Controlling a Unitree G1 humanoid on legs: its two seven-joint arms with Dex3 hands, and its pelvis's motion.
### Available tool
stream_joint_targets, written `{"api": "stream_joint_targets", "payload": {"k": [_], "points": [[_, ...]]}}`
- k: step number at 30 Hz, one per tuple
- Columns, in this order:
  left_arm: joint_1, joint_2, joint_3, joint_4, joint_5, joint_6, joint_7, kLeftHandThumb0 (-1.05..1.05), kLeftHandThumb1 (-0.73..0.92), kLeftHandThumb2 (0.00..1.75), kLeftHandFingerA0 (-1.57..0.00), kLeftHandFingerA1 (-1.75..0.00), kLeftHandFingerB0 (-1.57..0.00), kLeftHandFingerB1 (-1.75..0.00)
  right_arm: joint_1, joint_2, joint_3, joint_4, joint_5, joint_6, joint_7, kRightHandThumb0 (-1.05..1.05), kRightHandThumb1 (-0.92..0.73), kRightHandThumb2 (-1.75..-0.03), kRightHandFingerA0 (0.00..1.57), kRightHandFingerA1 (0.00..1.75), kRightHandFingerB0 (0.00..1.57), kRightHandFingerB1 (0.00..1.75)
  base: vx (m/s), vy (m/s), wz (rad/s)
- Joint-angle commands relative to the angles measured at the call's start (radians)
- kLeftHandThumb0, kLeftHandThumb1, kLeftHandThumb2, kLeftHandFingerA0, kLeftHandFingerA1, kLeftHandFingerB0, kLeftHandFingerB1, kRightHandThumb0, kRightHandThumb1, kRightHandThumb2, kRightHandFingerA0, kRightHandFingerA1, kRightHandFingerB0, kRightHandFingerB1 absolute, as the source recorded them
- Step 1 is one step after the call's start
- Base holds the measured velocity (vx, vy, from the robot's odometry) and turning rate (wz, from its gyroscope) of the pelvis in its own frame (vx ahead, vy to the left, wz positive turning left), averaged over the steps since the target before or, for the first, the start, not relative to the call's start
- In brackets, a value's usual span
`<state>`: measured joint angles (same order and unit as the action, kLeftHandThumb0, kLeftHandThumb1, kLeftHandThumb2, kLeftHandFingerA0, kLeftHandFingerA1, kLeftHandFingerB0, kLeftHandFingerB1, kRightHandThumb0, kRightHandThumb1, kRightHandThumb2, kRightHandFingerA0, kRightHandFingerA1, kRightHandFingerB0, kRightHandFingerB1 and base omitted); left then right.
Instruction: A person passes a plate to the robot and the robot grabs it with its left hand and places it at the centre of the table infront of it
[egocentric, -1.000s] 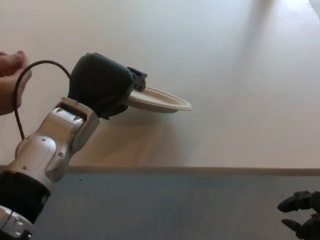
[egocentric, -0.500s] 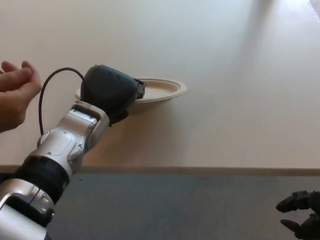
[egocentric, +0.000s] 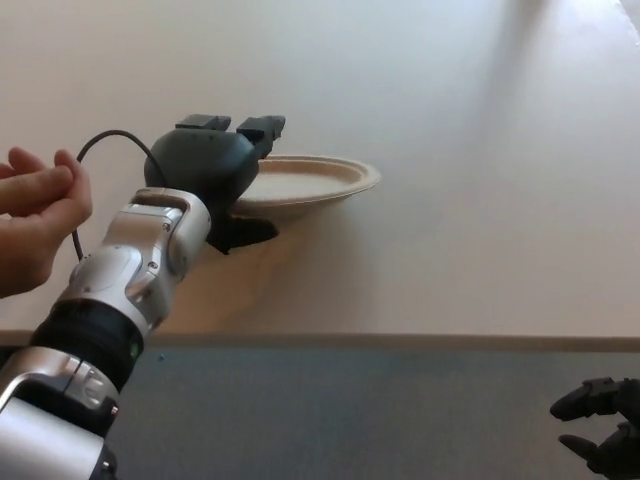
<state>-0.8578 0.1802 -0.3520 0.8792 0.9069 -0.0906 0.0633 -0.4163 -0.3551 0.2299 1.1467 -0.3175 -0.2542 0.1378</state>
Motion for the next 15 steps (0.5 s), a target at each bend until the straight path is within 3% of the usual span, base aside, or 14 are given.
{"api": "stream_joint_targets", "payload": {"k": [1, 11, 13, 14, 15], "points": [[-0.019, 0.008, 0.05, -0.073, -0.169, 0.079, -0.275, -0.86, 0.45, 0.92, 0.0, -0.05, 0.0, -0.03, -0.003, -0.018, 0.003, -0.001, -0.008, -0.004, 0.018, -0.57, -0.67, -0.6, 0.75, 0.68, 0.54, 0.55, 0.0, 0.0, 0.0], [-0.02, 0.017, 0.075, -0.103, -0.263, 0.09, -0.422, -0.88, 0.46, 0.91, 0.0, -0.01, 0.0, 0.0, -0.015, -0.023, 0.004, -0.006, -0.01, 0.008, 0.024, -0.58, -0.65, -0.6, 0.73, 0.67, 0.53, 0.53, 0.0, 0.0, 0.0], [-0.057, 0.016, 0.093, -0.075, -0.316, 0.144, -0.562, -0.83, 0.45, 0.88, 0.0, -0.01, 0.0, 0.0, -0.017, -0.026, 0.005, -0.005, -0.011, 0.002, 0.026, -0.56, -0.65, -0.59, 0.73, 0.67, 0.54, 0.53, 0.0, 0.0, 0.0], [-0.092, 0.023, 0.094, -0.047, -0.342, 0.171, -0.677, -0.77, 0.42, 0.84, -0.08, -0.26, 0.0, -0.01, -0.02, -0.026, 0.005, -0.005, -0.011, 0.001, 0.026, -0.57, -0.64, -0.59, 0.72, 0.67, 0.54, 0.54, 0.0, 0.0, 0.0], [-0.13, 0.031, 0.094, -0.017, -0.367, 0.197, -0.804, -0.77, 0.42, 0.84, -0.08, -0.26, 0.0, -0.01, -0.025, -0.025, 0.005, -0.005, -0.011, 0.001, 0.027, -0.57, -0.64, -0.59, 0.72, 0.67, 0.54, 0.54, 0.0, 0.0, 0.0]]}}
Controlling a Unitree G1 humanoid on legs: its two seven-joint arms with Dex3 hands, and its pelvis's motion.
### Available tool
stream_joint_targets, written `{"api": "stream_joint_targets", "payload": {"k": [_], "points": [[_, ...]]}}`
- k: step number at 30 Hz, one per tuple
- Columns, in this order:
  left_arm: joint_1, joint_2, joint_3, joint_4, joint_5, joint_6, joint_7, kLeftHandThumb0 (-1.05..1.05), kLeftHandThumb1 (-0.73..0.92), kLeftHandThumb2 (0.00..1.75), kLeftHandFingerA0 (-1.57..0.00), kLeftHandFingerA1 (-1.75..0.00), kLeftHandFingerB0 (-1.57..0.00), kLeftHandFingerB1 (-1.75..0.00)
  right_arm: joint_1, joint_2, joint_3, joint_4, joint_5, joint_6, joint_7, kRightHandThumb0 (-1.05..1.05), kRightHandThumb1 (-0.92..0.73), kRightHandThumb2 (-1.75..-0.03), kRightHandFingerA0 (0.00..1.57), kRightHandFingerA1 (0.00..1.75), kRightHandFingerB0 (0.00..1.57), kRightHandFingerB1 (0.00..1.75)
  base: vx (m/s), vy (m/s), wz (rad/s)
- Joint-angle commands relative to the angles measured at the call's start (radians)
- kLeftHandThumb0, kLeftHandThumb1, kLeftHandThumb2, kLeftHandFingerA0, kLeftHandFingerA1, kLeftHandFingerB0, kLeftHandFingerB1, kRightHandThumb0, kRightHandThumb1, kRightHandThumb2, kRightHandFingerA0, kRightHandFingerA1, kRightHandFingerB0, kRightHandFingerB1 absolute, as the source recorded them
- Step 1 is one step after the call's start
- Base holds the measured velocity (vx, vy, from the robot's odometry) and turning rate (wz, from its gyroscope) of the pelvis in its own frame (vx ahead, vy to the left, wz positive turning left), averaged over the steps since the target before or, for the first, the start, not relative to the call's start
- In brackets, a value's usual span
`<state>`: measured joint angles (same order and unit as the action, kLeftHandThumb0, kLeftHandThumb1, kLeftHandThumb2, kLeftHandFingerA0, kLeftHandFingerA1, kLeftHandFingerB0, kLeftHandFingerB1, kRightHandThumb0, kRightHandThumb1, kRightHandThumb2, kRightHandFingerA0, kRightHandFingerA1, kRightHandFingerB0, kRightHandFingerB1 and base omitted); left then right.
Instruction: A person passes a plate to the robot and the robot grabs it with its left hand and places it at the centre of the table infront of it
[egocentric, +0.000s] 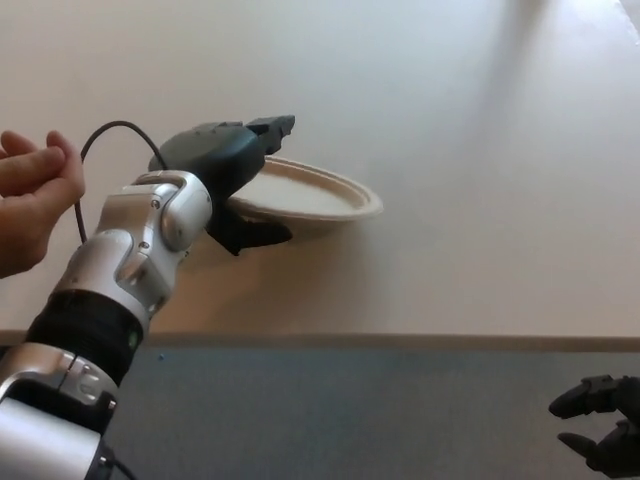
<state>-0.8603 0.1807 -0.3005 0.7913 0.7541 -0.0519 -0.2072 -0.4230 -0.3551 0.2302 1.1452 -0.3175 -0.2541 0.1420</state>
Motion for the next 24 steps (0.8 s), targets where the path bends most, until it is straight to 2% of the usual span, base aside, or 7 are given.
{"api": "stream_joint_targets", "payload": {"k": [1, 5, 8, 12, 14, 17, 24], "points": [[-0.156, 0.03, 0.039, 0.093, -0.218, 0.195, -0.592, -0.74, 0.39, 0.8, -0.12, -0.39, 0.0, -0.02, -0.023, -0.027, 0.006, -0.004, -0.013, 0.002, 0.023, -0.57, -0.64, -0.58, 0.72, 0.66, 0.54, 0.53, 0.0, 0.0, 0.0], [-0.218, 0.045, 0.005, 0.13, -0.207, 0.218, -0.747, -0.72, 0.41, 0.83, -0.04, -0.4, 0.0, -0.06, -0.037, -0.033, 0.016, -0.01, -0.026, 0.011, 0.023, -0.57, -0.63, -0.59, 0.74, 0.66, 0.54, 0.53, 0.0, 0.0, 0.0], [-0.247, 0.055, -0.031, 0.157, -0.176, 0.188, -0.815, -0.83, 0.43, 0.86, -0.15, -0.46, 0.0, -0.04, -0.045, -0.036, 0.012, -0.008, -0.02, 0.005, 0.032, -0.55, -0.62, -0.58, 0.74, 0.68, 0.55, 0.53, 0.0, 0.0, 0.0], [-0.233, 0.069, -0.046, 0.146, -0.16, 0.11, -0.769, -1.0, 0.63, 1.05, -0.15, -0.46, -0.02, -0.05, -0.061, -0.034, 0.005, -0.007, -0.013, 0.011, 0.037, -0.55, -0.6, -0.58, 0.72, 0.67, 0.53, 0.53, 0.0, 0.0, 0.0], [-0.233, 0.04, -0.01, 0.146, -0.172, 0.244, -0.716, -0.93, 0.83, 1.24, -0.05, -0.42, -0.06, -0.14, -0.069, -0.03, 0.003, -0.002, -0.01, 0.011, 0.038, -0.53, -0.59, -0.57, 0.72, 0.67, 0.54, 0.53, 0.0, 0.0, 0.0], [-0.214, 0.026, 0.012, 0.144, -0.18, 0.261, -0.642, -0.93, 0.8, 1.27, 0.0, -0.33, 0.0, -0.12, -0.078, -0.033, 0.004, -0.004, -0.012, 0.018, 0.042, -0.55, -0.59, -0.58, 0.72, 0.68, 0.53, 0.53, 0.0, 0.0, 0.0], [-0.267, 0.03, 0.009, 0.173, -0.181, 0.28, -0.633, -0.94, 0.84, 1.28, -0.02, -0.42, -0.01, -0.1, -0.129, -0.039, 0.007, -0.001, -0.022, 0.039, 0.046, -0.54, -0.58, -0.57, 0.74, 0.67, 0.54, 0.51, 0.0, 0.0, 0.0]]}}
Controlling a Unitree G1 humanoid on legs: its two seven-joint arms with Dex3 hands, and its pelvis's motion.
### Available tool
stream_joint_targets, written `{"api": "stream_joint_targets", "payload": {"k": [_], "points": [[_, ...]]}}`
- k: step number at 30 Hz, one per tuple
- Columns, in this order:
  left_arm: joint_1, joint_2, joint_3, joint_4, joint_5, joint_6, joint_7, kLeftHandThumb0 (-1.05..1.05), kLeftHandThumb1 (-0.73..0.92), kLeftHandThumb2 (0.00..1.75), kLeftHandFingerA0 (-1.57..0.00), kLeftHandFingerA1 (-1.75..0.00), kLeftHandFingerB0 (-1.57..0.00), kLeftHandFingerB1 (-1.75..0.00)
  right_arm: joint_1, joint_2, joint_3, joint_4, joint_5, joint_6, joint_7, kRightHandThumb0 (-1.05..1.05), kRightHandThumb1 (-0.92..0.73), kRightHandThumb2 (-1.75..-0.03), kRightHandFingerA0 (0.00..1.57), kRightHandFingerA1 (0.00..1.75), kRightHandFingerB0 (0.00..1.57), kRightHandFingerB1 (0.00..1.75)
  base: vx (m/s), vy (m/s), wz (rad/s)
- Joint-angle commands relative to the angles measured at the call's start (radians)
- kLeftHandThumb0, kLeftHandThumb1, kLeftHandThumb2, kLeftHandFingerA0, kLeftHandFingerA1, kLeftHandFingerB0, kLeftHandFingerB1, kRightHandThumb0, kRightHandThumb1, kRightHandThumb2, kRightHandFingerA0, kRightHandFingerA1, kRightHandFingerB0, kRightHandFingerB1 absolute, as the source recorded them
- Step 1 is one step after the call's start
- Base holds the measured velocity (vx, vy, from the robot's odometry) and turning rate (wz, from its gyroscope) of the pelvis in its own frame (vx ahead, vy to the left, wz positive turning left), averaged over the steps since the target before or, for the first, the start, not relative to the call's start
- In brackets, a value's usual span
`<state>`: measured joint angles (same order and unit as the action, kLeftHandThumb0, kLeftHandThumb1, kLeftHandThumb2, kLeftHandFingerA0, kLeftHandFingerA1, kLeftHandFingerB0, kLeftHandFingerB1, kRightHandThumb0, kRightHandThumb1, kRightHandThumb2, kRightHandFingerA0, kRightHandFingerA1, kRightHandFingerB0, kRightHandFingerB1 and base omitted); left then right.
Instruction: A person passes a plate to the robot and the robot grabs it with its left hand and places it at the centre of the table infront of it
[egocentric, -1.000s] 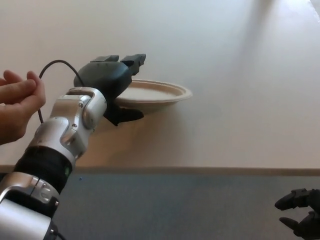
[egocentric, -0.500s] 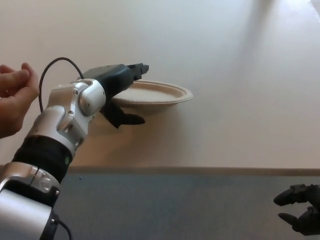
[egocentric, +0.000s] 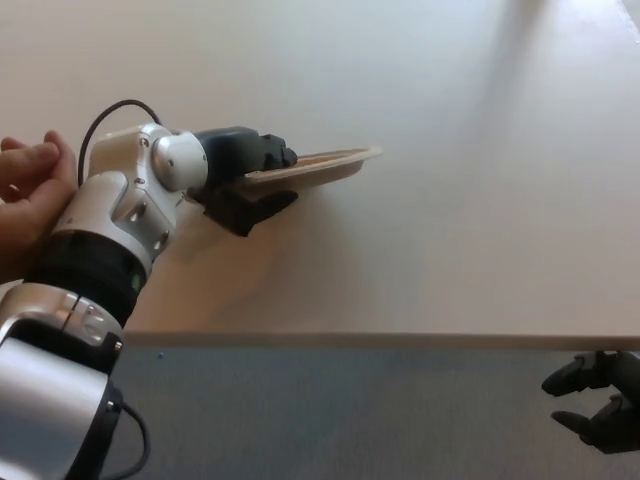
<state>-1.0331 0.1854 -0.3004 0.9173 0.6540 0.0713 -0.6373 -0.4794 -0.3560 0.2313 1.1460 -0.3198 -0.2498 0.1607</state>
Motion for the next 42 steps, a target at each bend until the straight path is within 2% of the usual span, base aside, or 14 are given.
{"api": "stream_joint_targets", "payload": {"k": [1, 3, 10, 13, 14, 18, 22, 24, 26, 27, 38, 39, 40, 42], "points": [[-0.096, 0.026, 0.008, 0.049, -0.082, 0.157, -0.205, -0.94, 0.84, 1.28, -0.02, -0.42, -0.01, -0.1, -0.074, -0.038, 0.007, -0.002, -0.021, 0.036, 0.027, -0.54, -0.58, -0.57, 0.74, 0.67, 0.54, 0.51, 0.0, 0.0, 0.0], [-0.121, 0.036, 0.002, 0.066, -0.087, 0.129, -0.221, -0.95, 0.84, 1.29, -0.01, -0.4, 0.0, -0.09, -0.088, -0.038, 0.001, -0.004, -0.017, 0.043, 0.03, -0.5, -0.41, -0.89, 0.75, 0.78, 0.44, 0.61, 0.0, 0.0, 0.0], [-0.236, 0.057, -0.056, 0.208, -0.069, 0.063, -0.322, -0.95, 0.79, 1.25, -0.02, -0.42, 0.0, -0.12, -0.113, -0.036, -0.006, -0.002, -0.023, 0.047, 0.039, -0.51, -0.4, -0.88, 0.76, 0.79, 0.45, 0.61, 0.0, 0.0, 0.0], [-0.246, 0.05, -0.079, 0.23, -0.069, 0.029, -0.322, -0.9, 0.58, 1.03, 0.0, -0.3, 0.0, -0.08, -0.111, -0.039, -0.005, -0.011, -0.029, 0.038, 0.04, -0.55, -0.55, -0.56, 0.76, 0.71, 0.55, 0.53, 0.0, 0.0, 0.0], [-0.247, 0.043, -0.09, 0.239, -0.068, 0.034, -0.314, -0.97, 0.67, 0.62, -0.06, -0.29, 0.0, 0.0, -0.111, -0.04, -0.006, -0.014, -0.03, 0.039, 0.043, -0.55, -0.55, -0.56, 0.76, 0.71, 0.55, 0.53, 0.0, 0.0, 0.0], [-0.235, 0.031, -0.143, 0.243, -0.034, 0.046, -0.252, -0.79, 0.39, 0.83, -0.12, -0.39, 0.0, 0.0, -0.107, -0.04, -0.005, -0.013, -0.035, 0.033, 0.039, -0.55, -0.55, -0.56, 0.77, 0.71, 0.56, 0.53, 0.0, 0.0, 0.0], [-0.191, 0.016, -0.162, 0.209, -0.037, 0.067, -0.178, -0.86, 0.47, 0.89, -0.09, -0.32, 0.0, 0.0, -0.1, -0.035, -0.009, -0.012, -0.03, 0.041, 0.046, -0.51, -0.41, -0.88, 0.76, 0.79, 0.45, 0.61, 0.0, 0.0, 0.0], [-0.17, 0.017, -0.162, 0.189, -0.047, 0.071, -0.171, -1.04, 0.68, 0.66, -0.07, -0.28, 0.0, 0.0, -0.094, -0.036, -0.008, -0.01, -0.032, 0.036, 0.045, -0.53, -0.56, -0.56, 0.74, 0.68, 0.54, 0.51, 0.0, 0.0, 0.0], [-0.159, 0.01, -0.146, 0.183, -0.065, 0.103, -0.164, -1.04, 0.8, 0.67, 0.0, -0.22, 0.0, 0.0, -0.09, -0.036, -0.009, -0.014, -0.03, 0.038, 0.046, -0.51, -0.41, -0.88, 0.77, 0.78, 0.45, 0.61, 0.0, 0.0, 0.0], [-0.15, 0.008, -0.137, 0.178, -0.077, 0.091, -0.161, -1.02, 0.78, 1.17, 0.0, -0.07, 0.0, 0.0, -0.09, -0.037, -0.008, -0.013, -0.031, 0.036, 0.051, -0.49, -0.41, -0.89, 0.75, 0.77, 0.44, 0.6, 0.0, 0.0, 0.0], [-0.069, 0.036, -0.162, 0.053, -0.036, 0.029, 0.023, -0.98, 0.8, 1.26, -0.01, -0.27, 0.0, -0.05, -0.086, -0.038, -0.011, -0.015, -0.03, 0.032, 0.058, -0.49, -0.4, -0.87, 0.75, 0.77, 0.45, 0.61, 0.0, 0.0, 0.0], [-0.034, 0.052, -0.09, 0.0, -0.095, -0.033, 0.097, -1.02, 0.88, 0.85, 0.0, -0.24, 0.0, -0.03, -0.087, -0.037, -0.011, -0.014, -0.03, 0.033, 0.057, -0.5, -0.4, -0.87, 0.73, 0.77, 0.45, 0.61, 0.0, 0.0, 0.0], [-0.014, 0.064, -0.059, -0.039, -0.119, -0.07, 0.141, -0.95, 0.79, 1.23, -0.01, -0.22, 0.0, -0.07, -0.088, -0.037, -0.011, -0.014, -0.03, 0.033, 0.057, -0.5, -0.4, -0.87, 0.73, 0.77, 0.45, 0.61, 0.0, 0.0, 0.0], [0.008, 0.08, -0.048, -0.096, -0.108, -0.107, 0.188, -0.95, 0.83, 1.23, -0.02, -0.36, 0.0, -0.07, -0.088, -0.036, -0.009, -0.014, -0.033, 0.033, 0.054, -0.52, -0.55, -0.56, 0.73, 0.67, 0.55, 0.52, 0.0, 0.0, 0.0]]}}
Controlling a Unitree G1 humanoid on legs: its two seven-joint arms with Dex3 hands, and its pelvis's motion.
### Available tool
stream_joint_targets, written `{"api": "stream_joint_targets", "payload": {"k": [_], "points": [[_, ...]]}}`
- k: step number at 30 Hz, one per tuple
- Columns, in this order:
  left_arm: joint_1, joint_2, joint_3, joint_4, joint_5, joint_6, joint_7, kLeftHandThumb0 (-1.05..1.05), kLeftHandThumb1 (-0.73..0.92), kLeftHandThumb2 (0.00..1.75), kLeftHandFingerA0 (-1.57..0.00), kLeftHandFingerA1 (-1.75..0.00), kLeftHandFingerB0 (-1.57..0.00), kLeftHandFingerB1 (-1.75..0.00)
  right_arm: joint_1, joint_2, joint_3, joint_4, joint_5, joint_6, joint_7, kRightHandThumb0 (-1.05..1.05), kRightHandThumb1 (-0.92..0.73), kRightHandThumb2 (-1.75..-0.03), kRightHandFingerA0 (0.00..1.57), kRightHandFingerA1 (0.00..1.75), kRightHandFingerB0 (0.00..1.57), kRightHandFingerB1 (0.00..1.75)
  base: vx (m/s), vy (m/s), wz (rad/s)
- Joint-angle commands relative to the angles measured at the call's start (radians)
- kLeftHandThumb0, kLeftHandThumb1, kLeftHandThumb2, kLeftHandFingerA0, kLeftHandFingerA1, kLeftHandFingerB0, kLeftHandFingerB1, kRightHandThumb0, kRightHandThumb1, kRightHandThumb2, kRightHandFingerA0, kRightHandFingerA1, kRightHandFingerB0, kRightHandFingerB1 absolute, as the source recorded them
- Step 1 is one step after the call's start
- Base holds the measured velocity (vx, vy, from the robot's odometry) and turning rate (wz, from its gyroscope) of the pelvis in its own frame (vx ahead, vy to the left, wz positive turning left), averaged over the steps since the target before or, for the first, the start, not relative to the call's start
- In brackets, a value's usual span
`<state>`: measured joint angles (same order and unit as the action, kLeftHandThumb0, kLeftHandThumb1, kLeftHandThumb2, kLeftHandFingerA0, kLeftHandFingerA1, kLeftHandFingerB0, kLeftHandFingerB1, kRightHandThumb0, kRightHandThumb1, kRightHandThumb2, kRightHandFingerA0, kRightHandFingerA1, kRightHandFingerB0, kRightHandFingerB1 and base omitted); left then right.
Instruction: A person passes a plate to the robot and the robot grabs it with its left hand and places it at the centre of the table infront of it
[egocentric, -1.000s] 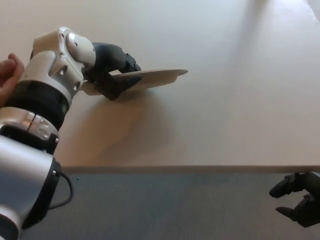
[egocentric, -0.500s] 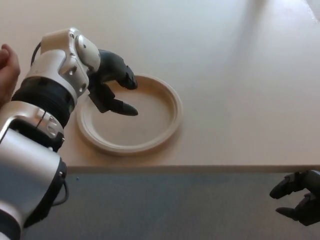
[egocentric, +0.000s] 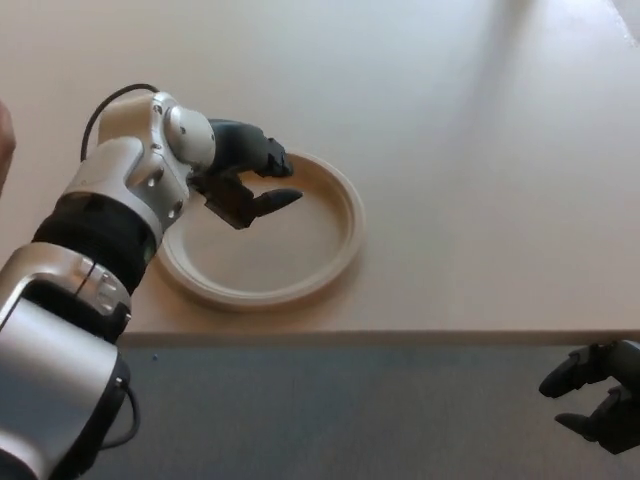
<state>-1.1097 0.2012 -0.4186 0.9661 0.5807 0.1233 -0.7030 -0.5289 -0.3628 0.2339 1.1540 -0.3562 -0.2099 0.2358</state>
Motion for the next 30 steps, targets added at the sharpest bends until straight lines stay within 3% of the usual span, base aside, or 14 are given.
{"api": "stream_joint_targets", "payload": {"k": [1, 2, 4, 5, 12, 13, 14, 16, 22, 24, 25, 27, 29, 30], "points": [[0.1, 0.076, 0.08, -0.187, -0.029, -0.184, 0.289, -0.95, 0.83, 1.23, -0.02, -0.36, 0.0, -0.07, -0.039, -0.029, -0.01, -0.022, 0.001, -0.005, -0.022, -0.52, -0.55, -0.56, 0.73, 0.67, 0.55, 0.52, 0.0, 0.0, 0.0], [0.13, 0.082, 0.139, -0.301, -0.07, -0.181, 0.288, -0.92, 0.74, 1.15, -0.22, -0.31, 0.0, -0.13, -0.037, -0.03, -0.013, -0.025, 0.004, -0.004, -0.02, -0.49, -0.41, -0.89, 0.71, 0.76, 0.44, 0.61, 0.0, 0.0, 0.0], [0.185, 0.092, 0.245, -0.502, -0.139, -0.176, 0.283, -0.9, 0.73, 1.11, -0.1, -0.33, 0.0, -0.14, -0.035, -0.032, -0.015, -0.029, 0.007, -0.006, -0.02, -0.5, -0.41, -0.88, 0.72, 0.77, 0.45, 0.61, 0.0, 0.0, 0.0], [0.204, 0.098, 0.269, -0.564, -0.144, -0.198, 0.299, -0.94, 0.76, 1.18, -0.11, -0.39, 0.0, -0.11, -0.039, -0.03, -0.01, -0.027, 0.002, 0.014, -0.018, -0.54, -0.57, -0.57, 0.71, 0.65, 0.54, 0.49, 0.0, 0.0, 0.0], [0.396, 0.013, 0.499, -1.116, -0.318, -0.202, 0.306, -0.86, 0.66, 0.99, -0.14, -0.42, -0.03, -0.24, -0.007, -0.035, -0.015, -0.024, 0.007, -0.008, -0.024, -0.54, -0.57, -0.57, 0.75, 0.69, 0.55, 0.52, 0.0, 0.0, 0.0], [0.436, -0.002, 0.524, -1.223, -0.338, -0.193, 0.3, -0.81, 0.62, 0.96, -0.14, -0.44, 0.0, -0.21, -0.003, -0.035, -0.012, -0.02, 0.004, -0.002, -0.026, -0.49, -0.41, -0.89, 0.74, 0.77, 0.44, 0.6, 0.0, 0.0, 0.0], [0.456, -0.014, 0.536, -1.27, -0.347, -0.199, 0.306, -0.74, 0.71, 0.61, -0.23, -0.31, -0.04, -0.25, -0.001, -0.035, -0.011, -0.018, 0.002, 0.0, -0.027, -0.53, -0.57, -0.57, 0.73, 0.66, 0.54, 0.5, 0.0, 0.0, 0.0], [0.497, -0.049, 0.551, -1.35, -0.371, -0.197, 0.321, -0.6, 0.45, 0.74, -0.18, -0.42, -0.05, -0.31, 0.006, -0.034, -0.01, -0.015, 0.001, -0.005, -0.029, -0.53, -0.58, -0.57, 0.75, 0.67, 0.55, 0.51, 0.0, 0.0, 0.0], [0.738, -0.107, 0.601, -1.691, -0.516, -0.306, 0.31, -0.2, 0.55, 0.56, -0.35, -0.35, -0.16, -0.3, 0.047, -0.024, -0.016, -0.005, 0.011, -0.013, -0.041, -0.53, -0.57, -0.56, 0.75, 0.67, 0.57, 0.52, 0.0, 0.0, 0.0], [0.812, -0.122, 0.614, -1.766, -0.552, -0.327, 0.31, -0.14, 0.38, 0.84, -0.27, -0.54, -0.09, -0.47, 0.05, -0.021, -0.018, 0.002, 0.014, -0.014, -0.041, -0.53, -0.57, -0.56, 0.76, 0.68, 0.57, 0.52, 0.0, 0.0, 0.0], [0.846, -0.126, 0.619, -1.787, -0.574, -0.349, 0.307, -0.17, 0.54, 0.56, -0.37, -0.37, -0.22, -0.3, 0.054, -0.019, -0.019, 0.002, 0.015, -0.014, -0.043, -0.52, -0.57, -0.56, 0.76, 0.68, 0.58, 0.52, 0.0, 0.0, 0.0], [0.95, -0.14, 0.632, -1.861, -0.636, -0.369, 0.296, -0.17, 0.38, 0.85, -0.29, -0.55, -0.1, -0.47, 0.059, -0.018, -0.021, 0.003, 0.019, -0.015, -0.041, -0.54, -0.58, -0.56, 0.74, 0.68, 0.57, 0.52, 0.0, 0.0, 0.0], [1.023, -0.15, 0.642, -1.915, -0.704, -0.351, 0.281, -0.15, 0.36, 0.84, -0.28, -0.55, -0.12, -0.48, 0.059, -0.016, -0.019, 0.006, 0.016, -0.015, -0.046, -0.54, -0.58, -0.56, 0.76, 0.69, 0.57, 0.52, 0.0, 0.0, 0.0], [1.054, -0.156, 0.64, -1.933, -0.732, -0.344, 0.279, -0.17, 0.51, 0.55, -0.4, -0.38, -0.29, -0.31, 0.059, -0.015, -0.016, 0.006, 0.013, -0.015, -0.047, -0.55, -0.58, -0.57, 0.75, 0.68, 0.56, 0.52, 0.0, 0.0, 0.0]]}}
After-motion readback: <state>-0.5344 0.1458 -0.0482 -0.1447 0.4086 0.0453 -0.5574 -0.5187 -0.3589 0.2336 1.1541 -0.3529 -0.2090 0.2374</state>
